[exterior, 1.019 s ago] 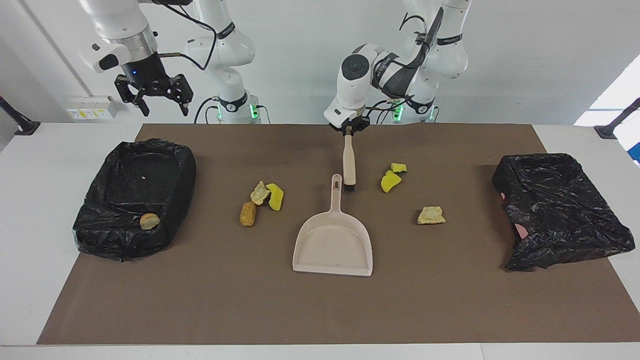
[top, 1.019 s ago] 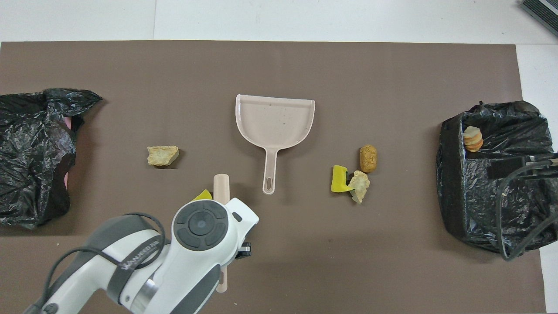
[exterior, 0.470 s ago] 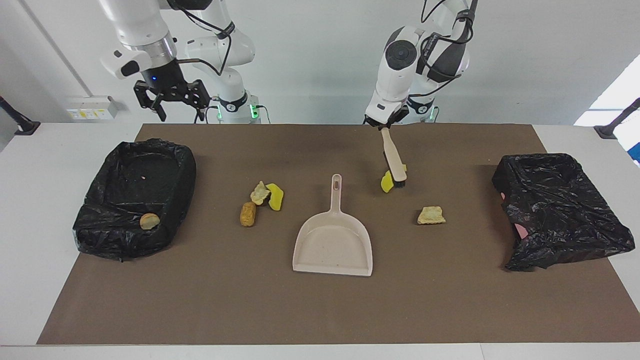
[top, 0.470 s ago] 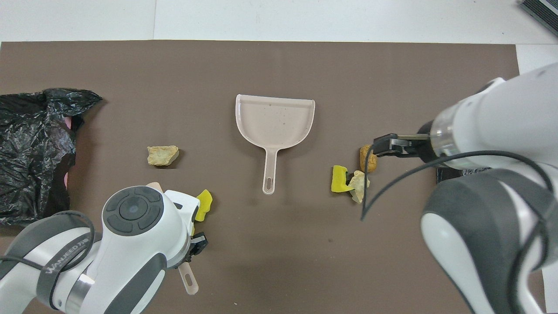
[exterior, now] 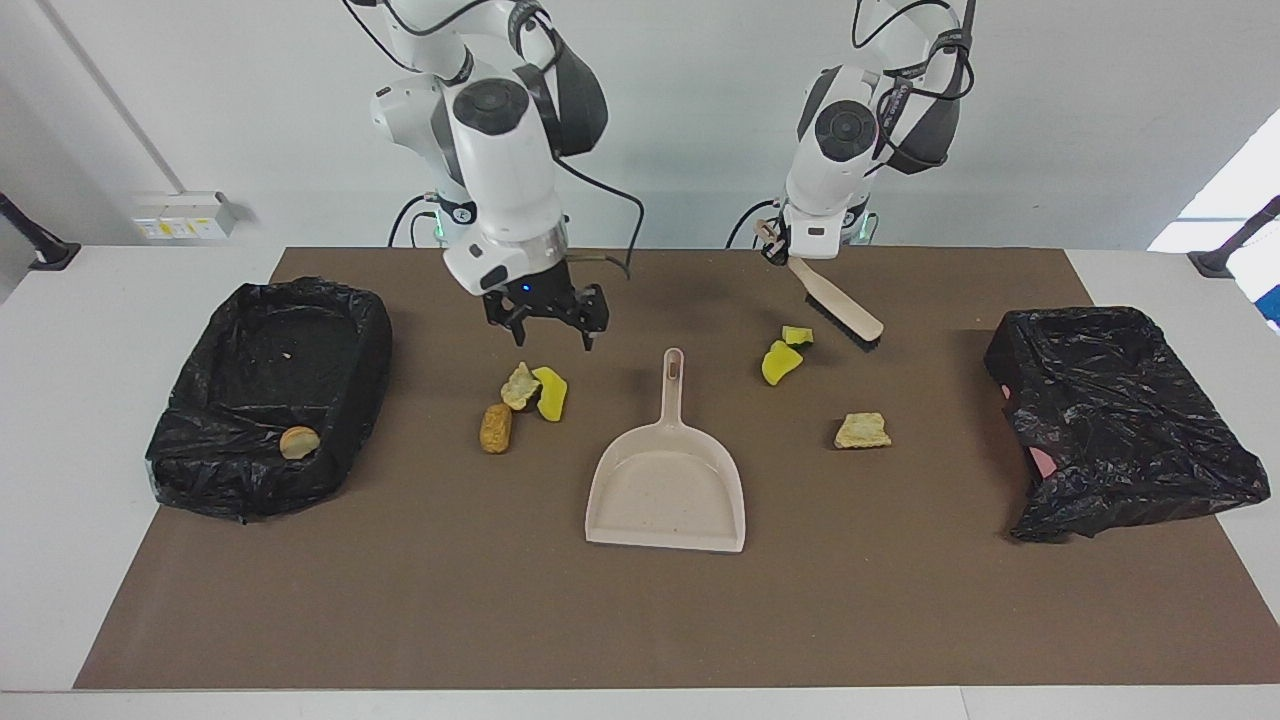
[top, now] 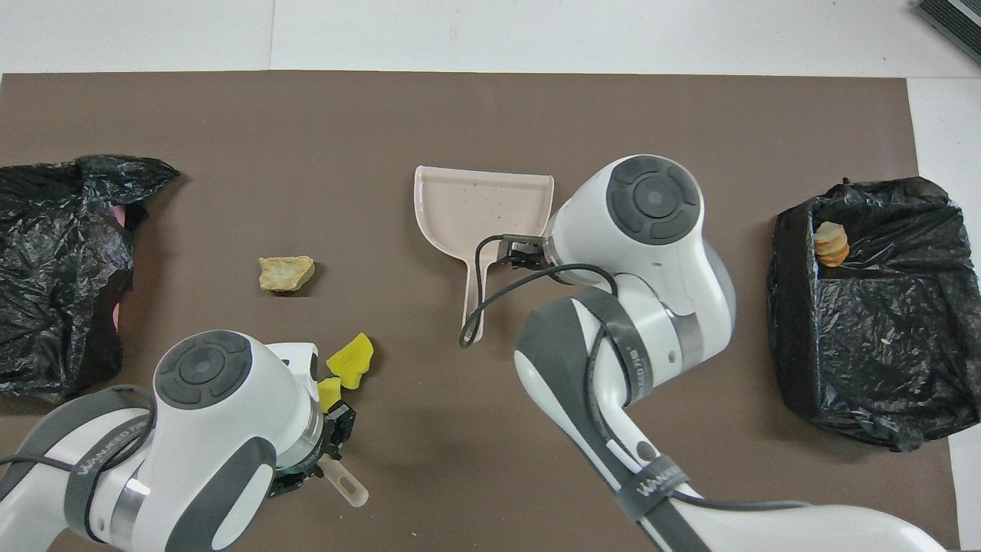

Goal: Sweep and dump trash in bin
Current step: 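Lift the brush with the left gripper while the right gripper grasps the dustpan, then move the brush behind the scraps while the right gripper places the dustpan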

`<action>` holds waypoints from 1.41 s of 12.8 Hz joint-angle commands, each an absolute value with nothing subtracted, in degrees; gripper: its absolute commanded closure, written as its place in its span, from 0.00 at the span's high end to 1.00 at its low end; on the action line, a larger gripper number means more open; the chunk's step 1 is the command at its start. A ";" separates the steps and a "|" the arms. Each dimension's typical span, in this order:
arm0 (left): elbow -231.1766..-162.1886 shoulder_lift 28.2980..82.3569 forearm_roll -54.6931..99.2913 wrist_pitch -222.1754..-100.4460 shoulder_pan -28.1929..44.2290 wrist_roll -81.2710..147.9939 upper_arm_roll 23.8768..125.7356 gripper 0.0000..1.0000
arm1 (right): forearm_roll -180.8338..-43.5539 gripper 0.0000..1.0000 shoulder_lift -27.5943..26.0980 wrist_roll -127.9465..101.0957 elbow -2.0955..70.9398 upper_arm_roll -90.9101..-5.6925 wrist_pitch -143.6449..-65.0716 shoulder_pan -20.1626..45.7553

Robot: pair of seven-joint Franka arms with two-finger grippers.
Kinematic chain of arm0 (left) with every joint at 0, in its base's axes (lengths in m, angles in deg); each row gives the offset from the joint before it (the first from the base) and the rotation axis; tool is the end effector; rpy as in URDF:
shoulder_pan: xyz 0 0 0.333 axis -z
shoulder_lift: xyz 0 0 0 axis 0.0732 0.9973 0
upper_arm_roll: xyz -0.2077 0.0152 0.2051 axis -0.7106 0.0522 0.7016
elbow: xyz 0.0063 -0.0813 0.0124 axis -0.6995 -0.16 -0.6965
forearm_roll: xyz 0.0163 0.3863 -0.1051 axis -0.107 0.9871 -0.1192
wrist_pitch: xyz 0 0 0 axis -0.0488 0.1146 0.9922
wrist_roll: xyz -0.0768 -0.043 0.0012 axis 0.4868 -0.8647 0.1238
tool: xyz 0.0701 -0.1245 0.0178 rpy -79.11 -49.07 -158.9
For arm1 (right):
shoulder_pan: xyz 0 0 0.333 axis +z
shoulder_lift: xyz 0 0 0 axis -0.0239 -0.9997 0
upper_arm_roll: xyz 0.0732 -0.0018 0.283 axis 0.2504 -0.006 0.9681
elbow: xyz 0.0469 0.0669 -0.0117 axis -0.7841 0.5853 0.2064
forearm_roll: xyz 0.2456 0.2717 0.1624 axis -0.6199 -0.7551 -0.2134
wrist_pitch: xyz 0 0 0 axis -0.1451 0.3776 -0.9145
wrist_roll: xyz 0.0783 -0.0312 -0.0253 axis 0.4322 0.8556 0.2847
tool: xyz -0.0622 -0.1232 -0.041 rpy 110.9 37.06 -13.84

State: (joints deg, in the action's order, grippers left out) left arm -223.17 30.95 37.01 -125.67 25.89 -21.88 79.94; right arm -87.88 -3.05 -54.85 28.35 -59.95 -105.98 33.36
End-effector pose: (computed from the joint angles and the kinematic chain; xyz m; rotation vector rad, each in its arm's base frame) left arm 0.3635 -0.2187 0.3415 -2.7275 -1.1728 0.5212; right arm 0.5751 0.3134 0.3591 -3.0340 0.2227 -0.0335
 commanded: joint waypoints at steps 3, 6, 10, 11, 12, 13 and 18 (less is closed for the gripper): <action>-224.60 31.47 31.79 -134.97 20.76 -21.95 79.42 0.00 | -89.78 1.00 -8.08 -55.79 27.70 -60.25 -110.68 39.16; -221.19 34.79 31.00 -137.10 17.87 -16.16 79.59 0.00 | -89.78 1.00 -8.95 -55.27 29.46 -59.98 -111.99 41.18; -213.89 38.76 31.17 -130.62 16.38 -10.10 79.59 0.00 | -89.51 0.72 -9.75 -51.93 29.55 -59.98 -114.28 40.31; -212.57 38.94 31.61 -128.85 15.15 -7.99 79.59 0.00 | -89.43 0.55 -9.84 -51.57 29.55 -60.07 -114.46 40.31; -211.07 38.94 31.96 -126.31 13.83 -5.28 79.77 0.00 | -88.82 0.24 -9.84 -51.31 29.46 -59.99 -114.47 40.22; -208.88 39.20 32.84 -124.20 11.56 -1.59 79.59 0.00 | -88.64 0.00 -9.84 -51.57 29.46 -60.07 -114.29 40.48; -206.05 39.91 39.25 -123.30 5.57 14.66 79.59 0.00 | -85.03 0.00 -7.04 -35.22 29.02 -59.98 -112.27 39.52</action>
State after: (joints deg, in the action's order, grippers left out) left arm -207.93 38.70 37.36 -124.69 7.45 9.50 80.21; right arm -85.62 -9.75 -44.75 28.52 -60.25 -112.95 40.71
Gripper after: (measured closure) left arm 0.731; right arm 0.678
